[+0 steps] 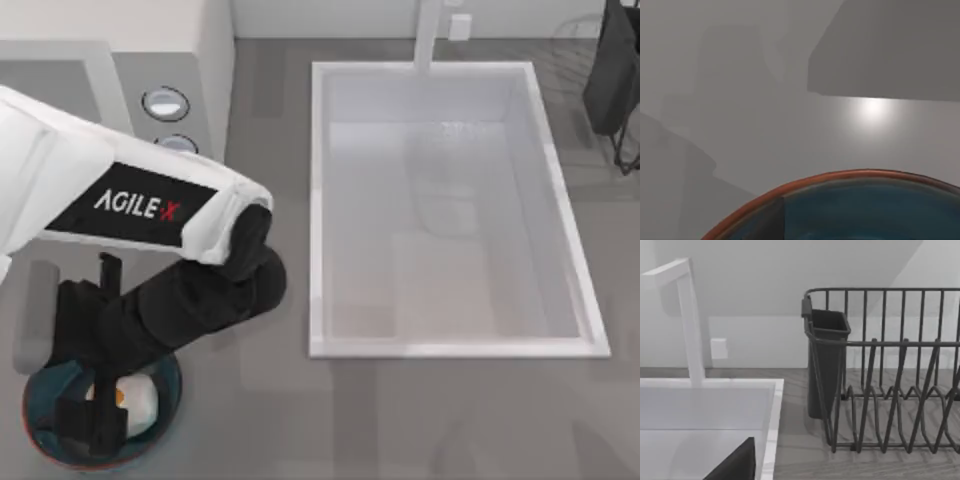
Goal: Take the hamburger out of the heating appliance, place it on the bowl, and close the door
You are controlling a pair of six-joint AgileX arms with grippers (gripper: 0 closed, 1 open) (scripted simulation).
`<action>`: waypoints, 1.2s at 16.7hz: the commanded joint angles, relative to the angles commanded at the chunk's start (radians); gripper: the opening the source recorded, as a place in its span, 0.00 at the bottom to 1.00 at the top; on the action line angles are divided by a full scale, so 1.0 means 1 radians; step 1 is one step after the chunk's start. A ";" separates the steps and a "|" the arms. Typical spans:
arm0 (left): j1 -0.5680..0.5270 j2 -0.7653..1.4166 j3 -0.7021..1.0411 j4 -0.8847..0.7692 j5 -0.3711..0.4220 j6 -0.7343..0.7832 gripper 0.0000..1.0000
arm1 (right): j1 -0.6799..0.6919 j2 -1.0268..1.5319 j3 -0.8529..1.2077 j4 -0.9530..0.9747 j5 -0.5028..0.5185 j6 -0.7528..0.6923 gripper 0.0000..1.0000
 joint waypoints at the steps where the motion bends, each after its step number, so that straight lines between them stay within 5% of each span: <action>1: 0.022 -0.065 -0.039 0.066 0.015 0.082 1.00 | 0.000 0.000 0.000 0.000 0.000 0.000 1.00; 5: 0.129 -0.389 -0.227 0.364 0.094 0.508 1.00 | 0.000 0.000 0.000 0.000 0.000 0.000 1.00; 15: 0.428 -1.432 -0.784 1.056 0.395 1.844 1.00 | 0.000 0.000 0.000 0.000 0.000 0.000 1.00; 20: 0.544 -1.869 -1.015 1.260 0.544 2.320 1.00 | 0.000 0.000 0.000 0.000 0.000 0.000 1.00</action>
